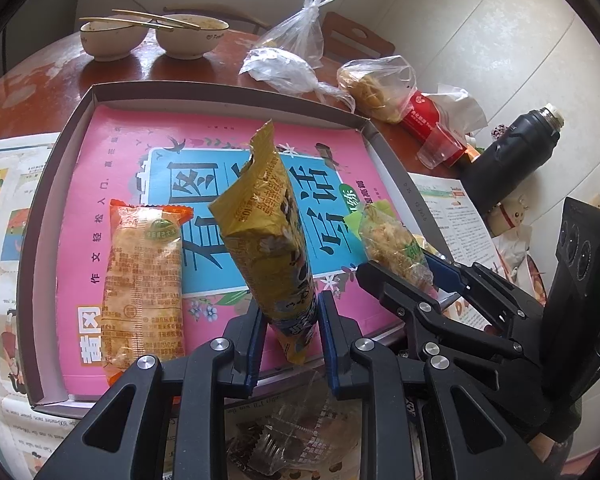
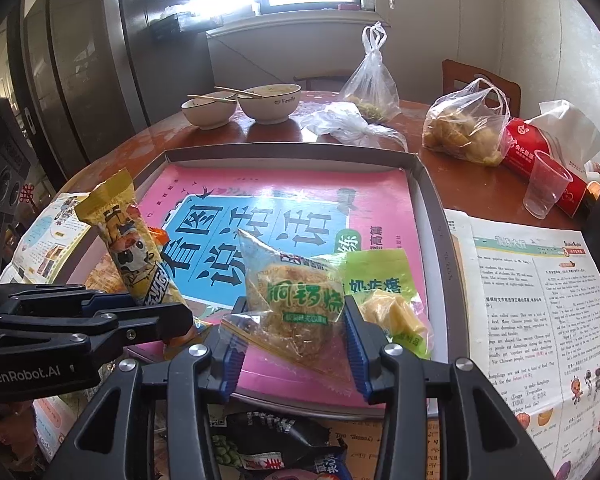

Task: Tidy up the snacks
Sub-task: 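Lower the clear cracker bag into the tray and open the right tool, then lower the yellow wafer stick pack into the tray and open the left tool, then withdraw both open tools from the tray toward the snacks on the newspaper, then move the right tool over the blue biscuit pack while the left tool approaches the clear cookie bag, then grasp the blue biscuit pack with the right tool while the left tool grasps the clear cookie bag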

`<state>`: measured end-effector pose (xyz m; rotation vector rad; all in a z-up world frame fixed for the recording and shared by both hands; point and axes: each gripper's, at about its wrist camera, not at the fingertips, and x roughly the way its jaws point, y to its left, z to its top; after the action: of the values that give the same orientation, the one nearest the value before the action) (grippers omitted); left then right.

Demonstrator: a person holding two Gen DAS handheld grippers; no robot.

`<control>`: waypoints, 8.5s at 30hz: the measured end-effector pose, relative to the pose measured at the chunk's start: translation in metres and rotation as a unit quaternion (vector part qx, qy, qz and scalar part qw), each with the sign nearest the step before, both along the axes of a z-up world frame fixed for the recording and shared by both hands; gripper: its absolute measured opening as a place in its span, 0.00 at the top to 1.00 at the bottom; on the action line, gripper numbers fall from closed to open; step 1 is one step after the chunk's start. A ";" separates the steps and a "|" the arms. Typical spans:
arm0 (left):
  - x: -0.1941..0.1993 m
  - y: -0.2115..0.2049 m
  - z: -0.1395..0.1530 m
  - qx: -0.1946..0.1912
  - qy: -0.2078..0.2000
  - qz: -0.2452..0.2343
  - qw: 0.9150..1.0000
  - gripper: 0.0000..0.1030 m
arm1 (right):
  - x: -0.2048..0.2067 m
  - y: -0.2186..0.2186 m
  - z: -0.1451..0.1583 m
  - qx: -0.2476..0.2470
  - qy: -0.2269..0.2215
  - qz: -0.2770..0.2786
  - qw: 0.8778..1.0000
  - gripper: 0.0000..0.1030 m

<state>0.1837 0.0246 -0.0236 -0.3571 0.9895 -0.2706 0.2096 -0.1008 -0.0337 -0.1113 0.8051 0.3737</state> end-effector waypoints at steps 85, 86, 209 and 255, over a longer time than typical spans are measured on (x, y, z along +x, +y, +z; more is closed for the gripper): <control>-0.056 0.050 0.061 0.065 -0.077 0.106 0.989 0.24 | -0.034 -0.019 0.040 0.058 -0.056 -0.011 0.997 0.26; -0.058 0.052 0.062 0.067 -0.078 0.110 0.989 0.24 | -0.035 -0.019 0.041 0.059 -0.058 -0.010 0.997 0.25; -0.078 -0.048 0.015 0.205 -0.044 -0.045 0.977 0.24 | -0.105 -0.050 0.007 -0.014 -0.025 0.053 0.998 0.09; -0.071 -0.034 0.015 0.183 -0.059 -0.054 0.980 0.47 | -0.088 -0.040 -0.020 -0.014 0.007 0.072 0.997 0.50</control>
<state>0.1129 -0.0098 -0.0088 0.0474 0.9202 -0.1999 0.1214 -0.1408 -0.0539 -0.1931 0.8181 0.4995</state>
